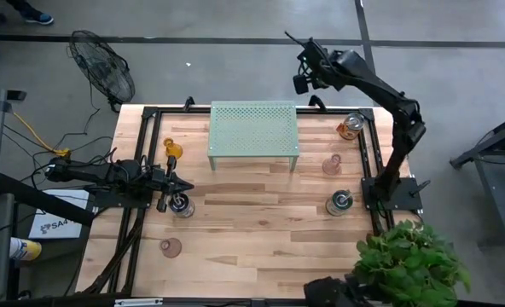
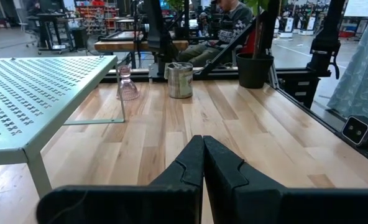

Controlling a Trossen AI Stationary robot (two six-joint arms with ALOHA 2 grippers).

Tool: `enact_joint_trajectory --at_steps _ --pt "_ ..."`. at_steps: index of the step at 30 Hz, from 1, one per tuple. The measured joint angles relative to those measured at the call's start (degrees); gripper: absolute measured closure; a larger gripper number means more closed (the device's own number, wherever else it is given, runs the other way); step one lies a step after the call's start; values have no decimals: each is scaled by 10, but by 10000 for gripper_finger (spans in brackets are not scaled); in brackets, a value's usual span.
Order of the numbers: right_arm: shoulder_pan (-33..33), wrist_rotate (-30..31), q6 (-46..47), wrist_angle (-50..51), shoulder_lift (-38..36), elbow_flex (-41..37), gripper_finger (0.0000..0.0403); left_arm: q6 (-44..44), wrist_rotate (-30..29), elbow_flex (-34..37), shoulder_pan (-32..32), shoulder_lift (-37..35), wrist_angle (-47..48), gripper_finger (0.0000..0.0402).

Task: Pick & Place candle stick holders
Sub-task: Put the top silver scented candle on the shelf

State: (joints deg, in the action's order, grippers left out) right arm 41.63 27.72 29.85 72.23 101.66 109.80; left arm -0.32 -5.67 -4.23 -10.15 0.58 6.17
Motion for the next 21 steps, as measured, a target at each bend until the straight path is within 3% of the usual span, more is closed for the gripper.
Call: enact_joint_trajectory --at_steps 21 --pt "-89 -18 -29 103 -81 0 402 0 0 0 0 0 0 400"
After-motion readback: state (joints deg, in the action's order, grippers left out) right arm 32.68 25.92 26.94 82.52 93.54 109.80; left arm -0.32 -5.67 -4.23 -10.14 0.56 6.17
